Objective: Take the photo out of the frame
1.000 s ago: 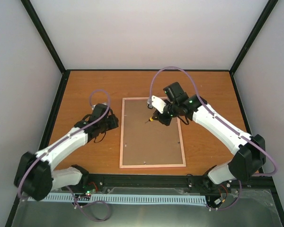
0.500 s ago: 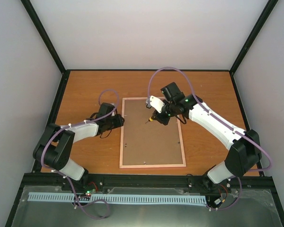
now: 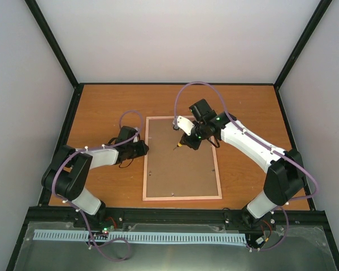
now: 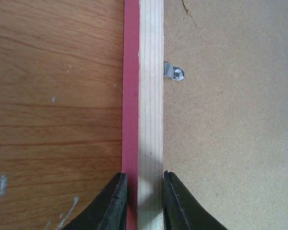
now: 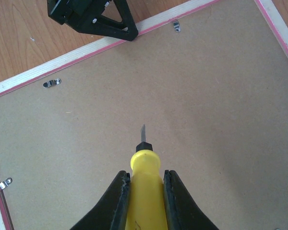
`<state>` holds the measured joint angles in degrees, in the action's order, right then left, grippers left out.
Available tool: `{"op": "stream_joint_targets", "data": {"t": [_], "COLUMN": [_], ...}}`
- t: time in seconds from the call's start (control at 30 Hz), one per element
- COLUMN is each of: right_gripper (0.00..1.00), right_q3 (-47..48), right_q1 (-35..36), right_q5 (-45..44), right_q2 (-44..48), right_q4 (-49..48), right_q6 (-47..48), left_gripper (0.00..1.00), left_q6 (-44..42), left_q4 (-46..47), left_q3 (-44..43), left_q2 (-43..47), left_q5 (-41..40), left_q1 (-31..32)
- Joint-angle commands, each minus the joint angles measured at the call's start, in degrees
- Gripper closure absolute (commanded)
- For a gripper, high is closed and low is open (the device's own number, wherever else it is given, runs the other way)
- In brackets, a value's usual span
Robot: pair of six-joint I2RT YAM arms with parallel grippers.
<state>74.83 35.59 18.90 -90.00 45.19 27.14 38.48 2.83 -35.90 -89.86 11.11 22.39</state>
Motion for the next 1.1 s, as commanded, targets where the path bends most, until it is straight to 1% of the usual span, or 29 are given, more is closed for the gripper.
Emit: {"op": "stream_joint_targets", "data": {"t": [0.0,0.27,0.43,0.73,1.07], "right_gripper": [0.97,0.97,0.97,0.97,0.97], "right_q3": [1.04,1.32,2.89,14.4,26.87], "right_q1": [-0.26,-0.27,-0.26,-0.27,-0.22], "right_q5": [0.53,0.02,-1.18,0.29,8.29], "right_q2": [0.08,-0.85,-2.59,-12.45,-25.94], "right_q4": [-1.42,-1.71,-2.12,-1.7,0.96], "right_q6": [-0.58,-0.43,-0.22,-3.4,-7.43], "left_gripper": [0.79,0.86,0.9,0.93,0.95], "left_q6": [0.02,-0.95,-1.1,-1.47,-0.99], "left_q4": [1.83,2.89,4.66,7.07,8.33], "left_q3": [-0.1,-0.66,0.82,2.24,3.48], "left_q2": [-1.09,-3.92,-3.19,-3.38,-2.44], "left_q5": [1.14,3.98,4.98,6.98,6.3], "left_q1": [-0.43,-0.11,0.24,0.37,0.37]}}
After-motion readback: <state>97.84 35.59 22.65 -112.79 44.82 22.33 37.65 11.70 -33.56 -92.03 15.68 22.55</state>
